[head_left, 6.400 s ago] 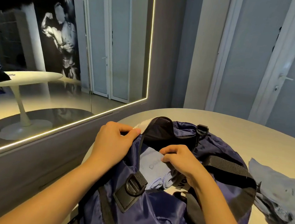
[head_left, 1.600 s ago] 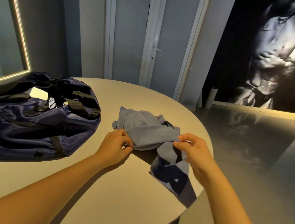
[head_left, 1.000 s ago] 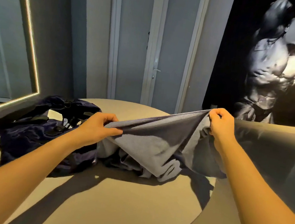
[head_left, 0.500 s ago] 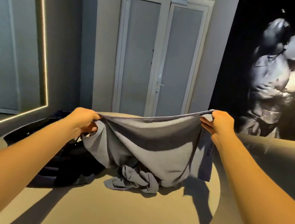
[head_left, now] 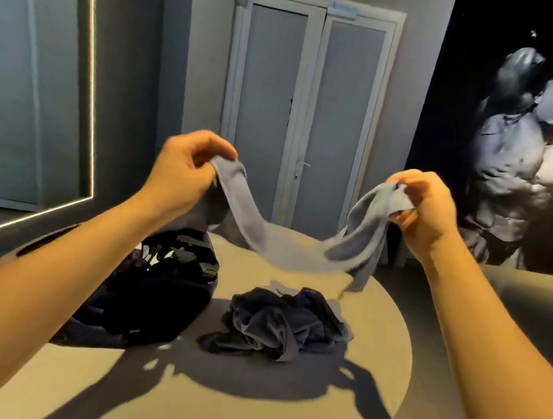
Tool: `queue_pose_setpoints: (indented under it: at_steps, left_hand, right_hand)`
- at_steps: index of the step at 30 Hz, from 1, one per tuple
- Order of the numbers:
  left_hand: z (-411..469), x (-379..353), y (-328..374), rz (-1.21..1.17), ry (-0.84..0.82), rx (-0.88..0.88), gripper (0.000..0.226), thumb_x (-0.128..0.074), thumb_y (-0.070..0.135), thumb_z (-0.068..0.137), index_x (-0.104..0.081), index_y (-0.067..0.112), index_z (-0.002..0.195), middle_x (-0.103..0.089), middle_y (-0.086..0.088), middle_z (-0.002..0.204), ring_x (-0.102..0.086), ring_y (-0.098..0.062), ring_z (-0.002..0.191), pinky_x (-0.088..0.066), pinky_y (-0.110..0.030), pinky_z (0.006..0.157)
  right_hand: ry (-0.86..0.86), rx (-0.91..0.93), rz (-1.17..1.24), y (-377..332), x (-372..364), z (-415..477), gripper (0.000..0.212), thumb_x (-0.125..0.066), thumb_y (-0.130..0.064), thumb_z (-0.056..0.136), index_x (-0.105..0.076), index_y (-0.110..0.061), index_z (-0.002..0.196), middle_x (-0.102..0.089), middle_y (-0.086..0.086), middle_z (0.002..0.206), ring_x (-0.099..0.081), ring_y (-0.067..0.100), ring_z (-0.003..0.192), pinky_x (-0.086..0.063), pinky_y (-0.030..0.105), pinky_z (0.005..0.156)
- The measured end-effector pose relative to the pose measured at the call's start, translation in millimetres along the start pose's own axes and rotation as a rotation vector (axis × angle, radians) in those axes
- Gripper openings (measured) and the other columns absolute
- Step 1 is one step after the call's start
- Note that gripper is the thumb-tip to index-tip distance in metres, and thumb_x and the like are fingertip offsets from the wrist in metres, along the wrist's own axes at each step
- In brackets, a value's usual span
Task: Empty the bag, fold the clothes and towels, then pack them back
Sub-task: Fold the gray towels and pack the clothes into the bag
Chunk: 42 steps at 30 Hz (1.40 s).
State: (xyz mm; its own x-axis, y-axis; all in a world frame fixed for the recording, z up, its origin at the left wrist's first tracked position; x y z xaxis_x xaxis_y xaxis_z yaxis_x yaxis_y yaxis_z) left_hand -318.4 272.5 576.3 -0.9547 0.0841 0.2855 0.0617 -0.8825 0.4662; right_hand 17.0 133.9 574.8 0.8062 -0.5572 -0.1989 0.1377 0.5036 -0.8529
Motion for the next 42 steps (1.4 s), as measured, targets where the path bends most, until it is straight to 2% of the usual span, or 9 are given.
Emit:
queue_pose_setpoints:
  at_steps: [4,8,12,19,25,32,36,40,42]
  left_hand:
    - [-24,-21,-26,0.223,-0.433,0.273,0.023,-0.06,0.002,0.098,-0.074,0.02,0.099,-0.074,0.003,0.096,-0.07,-0.012,0.092,-0.06,-0.034,0.087]
    - [-39,-31,-33,0.211,-0.412,0.453,0.019,-0.062,0.01,0.098,-0.076,0.022,0.093,-0.074,0.001,0.096,-0.069,-0.017,0.093,-0.059,-0.031,0.08]
    - [-48,-40,-37,0.078,-0.372,0.622,0.016,-0.066,0.019,0.097,-0.079,0.02,0.088,-0.073,-0.001,0.096,-0.064,-0.02,0.096,-0.054,-0.034,0.081]
    - [-58,-52,-30,0.01,-0.287,0.646,0.012,-0.074,0.025,0.092,-0.081,0.016,0.087,-0.074,0.0,0.085,-0.065,-0.013,0.083,-0.047,-0.02,0.062]
    - [-59,-64,-24,0.071,-0.373,0.772,0.033,-0.078,0.035,0.086,-0.069,0.009,0.068,-0.053,-0.004,0.057,-0.05,-0.017,0.059,-0.038,-0.027,0.054]
    - [-60,-82,-19,-0.011,-0.534,0.81,0.019,-0.074,0.028,0.089,-0.079,0.011,0.095,-0.074,-0.008,0.093,-0.067,-0.024,0.093,-0.049,-0.032,0.073]
    - [-64,-82,-18,0.028,-0.594,0.723,0.011,-0.07,0.025,0.094,-0.078,0.021,0.088,-0.073,0.0,0.09,-0.063,-0.016,0.085,-0.047,-0.024,0.067]
    - [-79,-70,-30,0.099,-0.699,0.663,0.011,-0.075,0.025,0.092,-0.078,0.018,0.085,-0.072,0.004,0.08,-0.06,-0.01,0.079,-0.047,-0.025,0.071]
    - [-79,-56,-37,0.06,-0.568,0.629,0.015,-0.076,0.028,0.091,-0.079,0.015,0.084,-0.074,0.001,0.081,-0.064,-0.012,0.082,-0.055,-0.031,0.079]
  right_hand:
    - [-0.35,-0.074,-0.477,26,-46,-22,0.021,-0.058,-0.008,0.1,-0.078,-0.005,0.093,-0.071,0.018,0.099,-0.062,0.036,0.089,-0.06,0.033,0.068]
    - [-0.498,-0.076,-0.544,44,-83,-48,0.027,-0.052,-0.004,0.102,-0.078,-0.008,0.098,-0.071,0.02,0.106,-0.068,0.033,0.093,-0.062,0.032,0.072]
    - [-0.515,-0.086,-0.377,52,-106,-65,0.03,-0.049,0.001,0.1,-0.078,-0.005,0.094,-0.069,0.018,0.097,-0.063,0.028,0.087,-0.059,0.029,0.067]
    - [-0.665,-0.128,-0.273,71,-121,-83,0.024,-0.052,0.004,0.099,-0.074,-0.005,0.1,-0.068,0.023,0.105,-0.067,0.032,0.095,-0.06,0.032,0.069]
    - [-0.627,-0.161,-0.217,80,-113,-82,0.024,-0.054,0.004,0.098,-0.073,-0.008,0.107,-0.067,0.018,0.098,-0.067,0.027,0.089,-0.061,0.034,0.072]
    - [-0.603,-0.39,-0.299,102,-101,-85,0.024,-0.058,0.0,0.097,-0.072,-0.008,0.114,-0.073,0.018,0.105,-0.072,0.032,0.091,-0.062,0.042,0.075]
    - [-0.541,-0.41,-0.301,103,-98,-88,0.02,-0.058,-0.004,0.098,-0.076,-0.005,0.089,-0.071,0.016,0.091,-0.068,0.029,0.087,-0.059,0.037,0.074]
    - [-0.396,-0.484,-0.115,98,-87,-81,0.015,-0.054,0.003,0.09,-0.069,0.002,0.093,-0.07,0.018,0.097,-0.071,0.026,0.083,-0.06,0.039,0.076]
    - [-0.348,-0.527,-0.059,98,-81,-77,0.019,-0.052,0.006,0.086,-0.065,0.004,0.101,-0.071,0.017,0.098,-0.069,0.024,0.079,-0.06,0.036,0.069]
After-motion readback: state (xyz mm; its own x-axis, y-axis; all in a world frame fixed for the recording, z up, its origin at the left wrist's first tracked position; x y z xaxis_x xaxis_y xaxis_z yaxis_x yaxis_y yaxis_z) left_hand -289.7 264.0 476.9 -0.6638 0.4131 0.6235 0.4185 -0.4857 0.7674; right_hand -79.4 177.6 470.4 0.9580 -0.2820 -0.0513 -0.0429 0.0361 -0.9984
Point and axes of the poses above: each hand's wrist, its own z-axis towards the middle knuckle, its own x-axis out of the back of the hand, y = z × x, the point moved 4 cm from there along z, towards the middle knuckle
